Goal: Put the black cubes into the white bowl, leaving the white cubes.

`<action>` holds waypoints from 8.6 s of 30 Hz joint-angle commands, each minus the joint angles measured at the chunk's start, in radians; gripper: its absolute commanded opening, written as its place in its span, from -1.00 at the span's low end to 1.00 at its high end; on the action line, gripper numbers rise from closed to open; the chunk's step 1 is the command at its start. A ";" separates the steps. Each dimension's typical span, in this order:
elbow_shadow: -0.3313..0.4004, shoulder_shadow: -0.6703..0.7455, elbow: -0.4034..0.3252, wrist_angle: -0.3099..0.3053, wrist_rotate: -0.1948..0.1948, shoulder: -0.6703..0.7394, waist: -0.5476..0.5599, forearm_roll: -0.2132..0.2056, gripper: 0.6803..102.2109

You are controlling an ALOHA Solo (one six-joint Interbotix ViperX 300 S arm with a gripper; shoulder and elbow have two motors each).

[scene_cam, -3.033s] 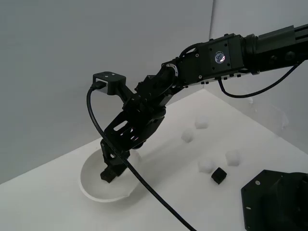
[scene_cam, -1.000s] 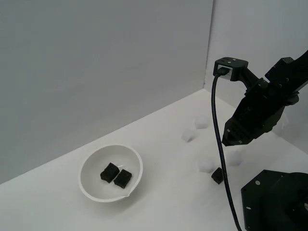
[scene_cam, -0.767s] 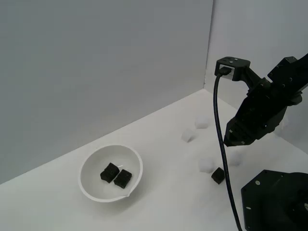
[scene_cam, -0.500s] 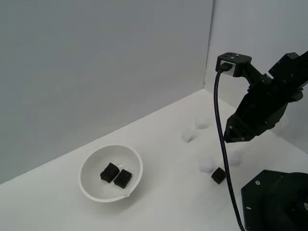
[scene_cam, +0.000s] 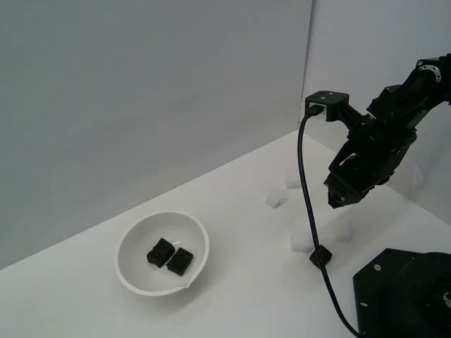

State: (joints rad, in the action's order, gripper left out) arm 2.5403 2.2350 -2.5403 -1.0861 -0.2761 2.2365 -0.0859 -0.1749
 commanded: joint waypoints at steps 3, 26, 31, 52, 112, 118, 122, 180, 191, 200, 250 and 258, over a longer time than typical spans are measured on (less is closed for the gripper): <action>-0.015 -0.051 0.015 -0.002 -0.040 -0.052 -0.011 -0.015 -0.96; -0.017 -0.278 0.017 -0.095 -0.184 -0.275 0.011 -0.229 0.08; -0.018 -0.330 0.018 -0.094 -0.184 -0.331 0.011 -0.230 0.61; -0.032 -0.515 0.032 -0.018 -0.187 -0.517 0.028 -0.183 0.72; -0.121 -0.091 0.120 -0.060 -0.152 -0.091 0.089 -0.225 -0.96; -0.135 -0.037 0.132 0.037 -0.138 -0.035 0.144 -0.281 -0.96; -0.137 -0.040 0.133 0.078 -0.132 -0.038 0.195 -0.342 -0.96; -0.376 -0.402 0.371 0.425 -0.074 -0.403 0.672 -0.520 0.40; -0.365 -0.213 0.362 0.387 -0.075 -0.215 0.586 -0.499 -0.66; -0.242 -0.008 0.236 0.347 -0.097 -0.009 0.426 -0.453 -0.96; 0.279 1.166 -0.285 0.449 -0.285 1.163 0.098 -0.403 -0.95; 0.284 1.215 -0.290 0.449 -0.268 1.212 0.098 -0.396 -0.95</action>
State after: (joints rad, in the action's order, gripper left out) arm 2.8271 3.4423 -2.8302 -0.6381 -0.5430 3.4423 0.0000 -0.5599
